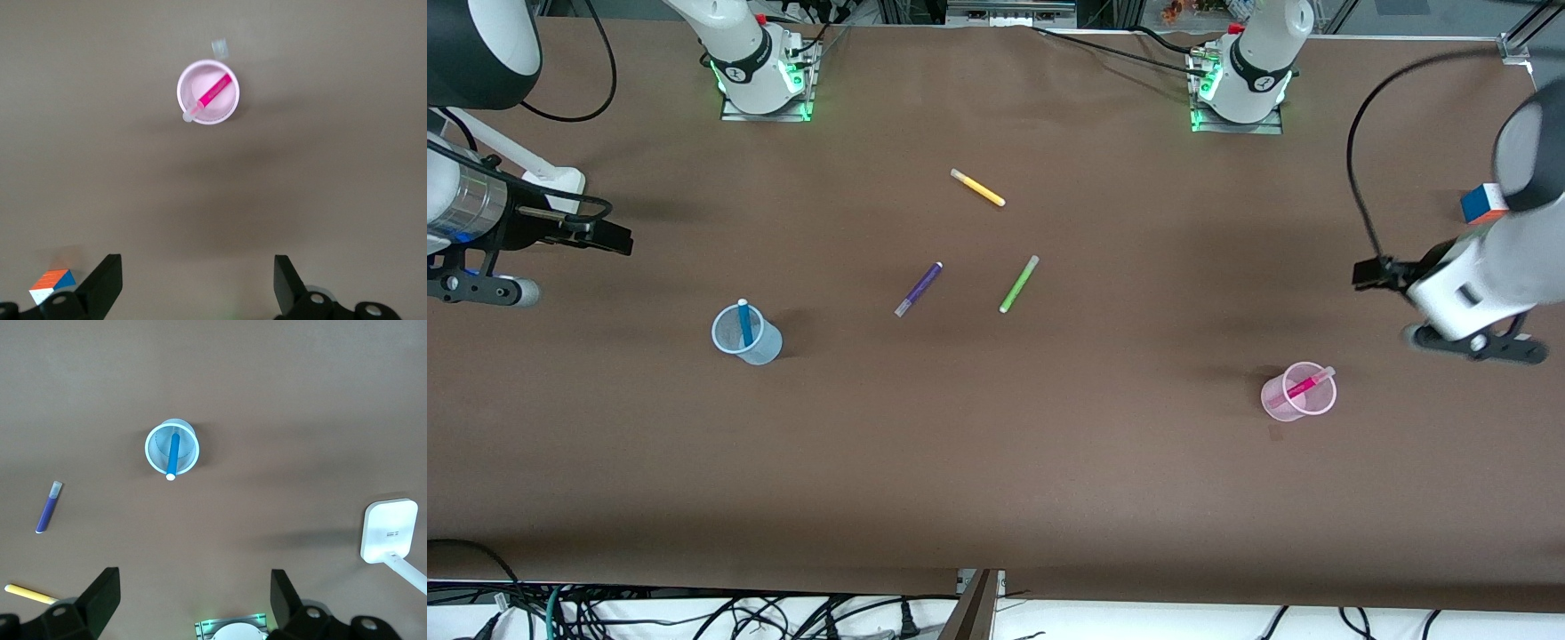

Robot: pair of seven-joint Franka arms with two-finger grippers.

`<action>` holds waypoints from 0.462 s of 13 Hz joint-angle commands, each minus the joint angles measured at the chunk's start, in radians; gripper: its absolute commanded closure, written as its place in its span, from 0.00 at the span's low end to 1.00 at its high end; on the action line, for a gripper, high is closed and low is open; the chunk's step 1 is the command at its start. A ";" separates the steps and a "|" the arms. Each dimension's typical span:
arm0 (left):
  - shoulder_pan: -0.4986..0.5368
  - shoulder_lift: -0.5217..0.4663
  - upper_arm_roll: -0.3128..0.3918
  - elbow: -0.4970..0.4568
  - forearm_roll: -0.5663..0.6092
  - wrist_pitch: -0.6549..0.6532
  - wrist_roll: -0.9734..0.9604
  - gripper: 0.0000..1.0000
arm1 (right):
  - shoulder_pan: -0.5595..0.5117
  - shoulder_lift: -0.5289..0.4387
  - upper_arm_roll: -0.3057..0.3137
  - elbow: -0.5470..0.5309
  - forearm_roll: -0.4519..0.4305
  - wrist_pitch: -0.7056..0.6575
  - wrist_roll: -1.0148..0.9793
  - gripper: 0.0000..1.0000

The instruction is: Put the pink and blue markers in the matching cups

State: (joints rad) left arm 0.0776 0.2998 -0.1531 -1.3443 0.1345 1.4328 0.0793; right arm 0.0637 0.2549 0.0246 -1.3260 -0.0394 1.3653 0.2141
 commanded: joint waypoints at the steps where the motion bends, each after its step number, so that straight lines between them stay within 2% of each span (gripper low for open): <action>1: 0.004 -0.074 0.003 0.025 -0.027 0.003 -0.004 0.00 | 0.002 -0.011 0.000 -0.010 -0.014 -0.008 -0.010 0.01; 3: -0.013 -0.109 0.038 0.007 -0.052 0.053 -0.024 0.00 | 0.010 -0.049 -0.002 -0.042 -0.017 0.023 -0.010 0.01; 6: -0.071 -0.278 0.142 -0.278 -0.061 0.294 -0.050 0.00 | 0.002 -0.126 -0.002 -0.111 0.010 0.038 -0.019 0.01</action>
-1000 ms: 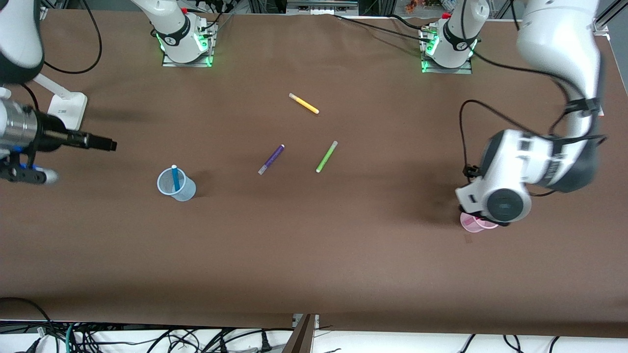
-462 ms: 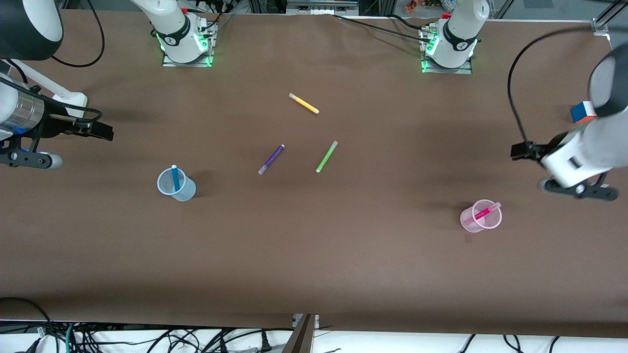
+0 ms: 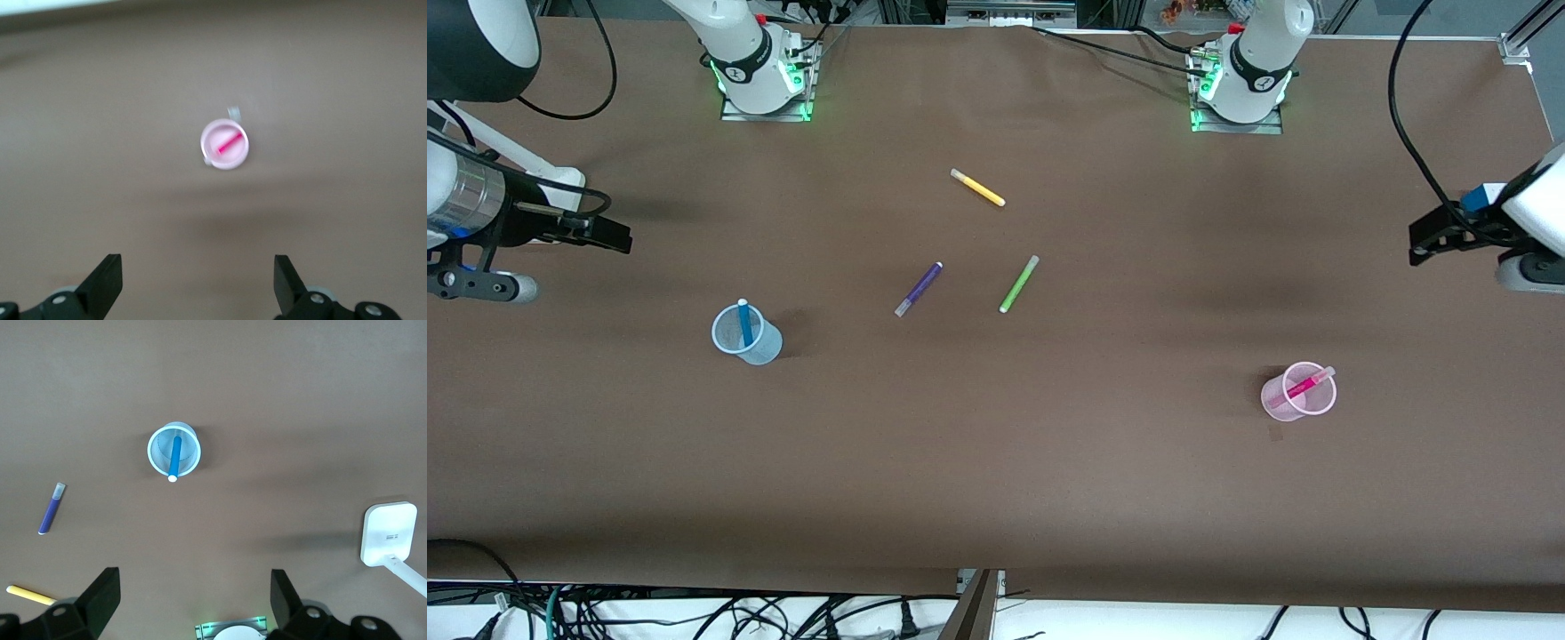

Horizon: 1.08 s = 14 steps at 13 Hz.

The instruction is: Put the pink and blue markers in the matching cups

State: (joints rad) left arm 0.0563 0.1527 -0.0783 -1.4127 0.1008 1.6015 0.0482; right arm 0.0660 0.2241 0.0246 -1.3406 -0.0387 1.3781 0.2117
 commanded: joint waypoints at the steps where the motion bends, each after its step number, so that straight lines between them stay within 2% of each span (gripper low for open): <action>1: -0.062 -0.157 0.075 -0.242 -0.026 0.126 -0.017 0.00 | 0.005 -0.136 -0.002 -0.142 0.013 0.041 -0.017 0.01; 3: -0.088 -0.203 0.080 -0.274 -0.026 0.097 -0.019 0.00 | 0.009 -0.205 -0.002 -0.231 0.014 0.065 -0.015 0.01; 5: -0.099 -0.206 0.080 -0.272 -0.032 0.069 -0.013 0.00 | 0.002 -0.261 -0.002 -0.300 0.014 0.101 -0.015 0.01; 10: -0.084 -0.180 0.081 -0.262 -0.110 0.049 -0.016 0.00 | -0.060 -0.259 0.021 -0.301 0.062 0.101 -0.012 0.01; 14: -0.082 -0.174 0.078 -0.244 -0.099 0.012 -0.011 0.00 | -0.052 -0.210 0.020 -0.266 0.060 0.081 -0.017 0.01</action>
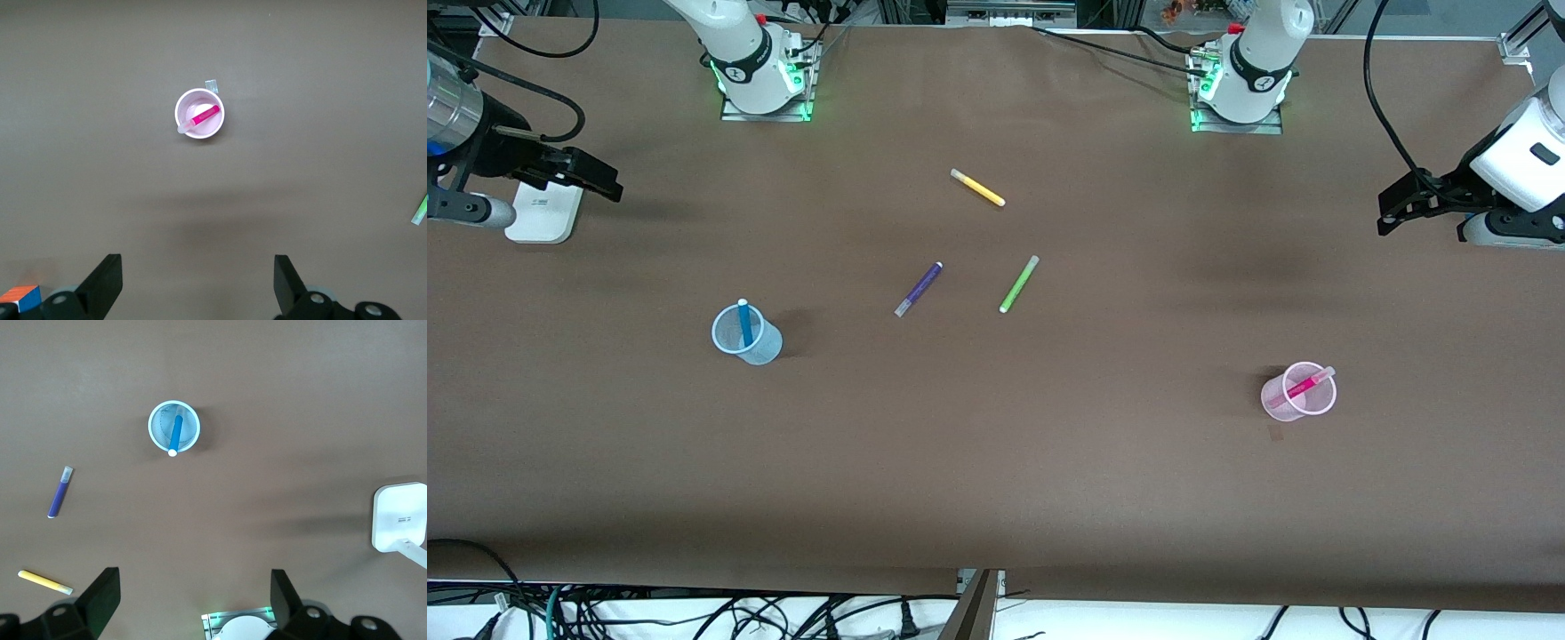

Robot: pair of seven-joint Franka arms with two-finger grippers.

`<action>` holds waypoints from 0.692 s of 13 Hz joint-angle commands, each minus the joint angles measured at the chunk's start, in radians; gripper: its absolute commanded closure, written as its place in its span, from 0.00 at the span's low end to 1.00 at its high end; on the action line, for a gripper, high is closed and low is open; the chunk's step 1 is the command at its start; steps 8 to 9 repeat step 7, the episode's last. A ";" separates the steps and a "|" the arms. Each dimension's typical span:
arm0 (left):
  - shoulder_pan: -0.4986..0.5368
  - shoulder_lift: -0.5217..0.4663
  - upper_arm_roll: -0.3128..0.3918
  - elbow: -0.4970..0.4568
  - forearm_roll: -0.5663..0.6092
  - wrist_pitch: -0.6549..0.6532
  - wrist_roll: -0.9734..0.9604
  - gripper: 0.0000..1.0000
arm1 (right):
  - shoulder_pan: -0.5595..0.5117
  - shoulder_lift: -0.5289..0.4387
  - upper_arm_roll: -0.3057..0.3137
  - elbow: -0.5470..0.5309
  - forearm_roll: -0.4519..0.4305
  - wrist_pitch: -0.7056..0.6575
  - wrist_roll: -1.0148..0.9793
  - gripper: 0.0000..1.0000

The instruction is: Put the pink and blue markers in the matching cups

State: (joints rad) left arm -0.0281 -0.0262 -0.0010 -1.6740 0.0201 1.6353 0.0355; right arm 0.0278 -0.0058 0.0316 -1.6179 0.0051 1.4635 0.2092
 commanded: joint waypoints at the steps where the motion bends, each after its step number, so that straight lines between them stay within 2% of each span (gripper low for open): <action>1: 0.002 0.006 0.001 0.019 -0.019 -0.022 0.003 0.00 | -0.013 0.024 0.013 0.030 0.013 -0.018 -0.014 0.01; 9: 0.004 0.006 0.003 0.019 -0.019 -0.025 0.006 0.00 | -0.011 0.041 0.013 0.042 0.015 -0.028 -0.014 0.01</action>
